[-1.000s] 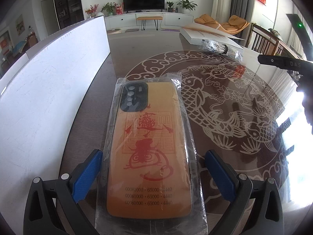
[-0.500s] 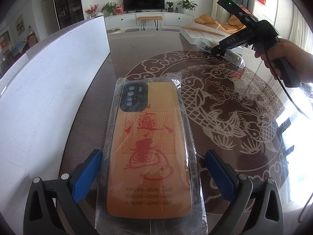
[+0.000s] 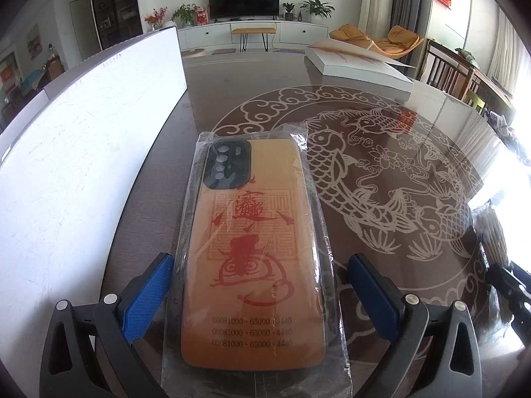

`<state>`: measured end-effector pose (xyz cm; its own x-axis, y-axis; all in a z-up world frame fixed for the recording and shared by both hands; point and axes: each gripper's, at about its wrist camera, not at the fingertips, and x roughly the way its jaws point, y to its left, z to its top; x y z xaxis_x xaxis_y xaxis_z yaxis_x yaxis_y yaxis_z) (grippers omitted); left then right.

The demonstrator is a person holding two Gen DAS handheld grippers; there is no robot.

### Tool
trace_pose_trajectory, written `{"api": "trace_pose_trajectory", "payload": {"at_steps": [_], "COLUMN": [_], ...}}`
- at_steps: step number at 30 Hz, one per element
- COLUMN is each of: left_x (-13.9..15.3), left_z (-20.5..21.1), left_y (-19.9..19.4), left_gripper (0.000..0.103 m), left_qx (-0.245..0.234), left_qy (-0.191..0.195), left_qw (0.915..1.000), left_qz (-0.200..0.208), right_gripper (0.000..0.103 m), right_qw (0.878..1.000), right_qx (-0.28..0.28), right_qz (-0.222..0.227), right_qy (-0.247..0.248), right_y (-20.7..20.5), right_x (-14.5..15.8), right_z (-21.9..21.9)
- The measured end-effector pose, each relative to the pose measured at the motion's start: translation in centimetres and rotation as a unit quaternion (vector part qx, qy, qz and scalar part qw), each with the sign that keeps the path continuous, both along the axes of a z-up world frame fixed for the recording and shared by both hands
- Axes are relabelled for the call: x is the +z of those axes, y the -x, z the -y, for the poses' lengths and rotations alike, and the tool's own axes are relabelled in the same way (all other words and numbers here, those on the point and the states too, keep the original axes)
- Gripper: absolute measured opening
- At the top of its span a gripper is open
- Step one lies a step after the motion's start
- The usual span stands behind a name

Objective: Organize objects
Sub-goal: 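Lift the cotton swab bundle with the right gripper and hold it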

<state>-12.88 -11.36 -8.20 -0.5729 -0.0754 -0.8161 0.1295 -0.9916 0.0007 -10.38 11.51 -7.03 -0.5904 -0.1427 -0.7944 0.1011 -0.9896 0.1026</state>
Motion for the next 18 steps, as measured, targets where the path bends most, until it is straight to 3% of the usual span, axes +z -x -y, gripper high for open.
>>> {"api": "trace_pose_trajectory", "payload": {"at_steps": [1, 3, 10, 18], "left_x": [0.0, 0.0, 0.0, 0.0], "left_z": [0.0, 0.0, 0.0, 0.0], "left_y": [0.0, 0.0, 0.0, 0.0], "left_gripper": [0.103, 0.103, 0.103, 0.103], "left_qx": [0.0, 0.0, 0.0, 0.0], "left_qy": [0.0, 0.0, 0.0, 0.0], "left_qw": [1.0, 1.0, 1.0, 1.0], "left_qz": [0.0, 0.0, 0.0, 0.0], "right_gripper": [0.076, 0.089, 0.099, 0.103], "right_qw": [1.0, 0.999, 0.998, 0.998], "right_qx": [-0.014, -0.037, -0.021, -0.033], "right_qz": [-0.009, -0.013, 0.004, 0.009], "right_qy": [0.004, -0.01, -0.062, -0.058], "right_y": [-0.8, -1.2, -0.3, -0.1], "right_x": [-0.3, 0.1, -0.5, -0.6], "right_z": [-0.2, 0.3, 2.3, 1.9]}}
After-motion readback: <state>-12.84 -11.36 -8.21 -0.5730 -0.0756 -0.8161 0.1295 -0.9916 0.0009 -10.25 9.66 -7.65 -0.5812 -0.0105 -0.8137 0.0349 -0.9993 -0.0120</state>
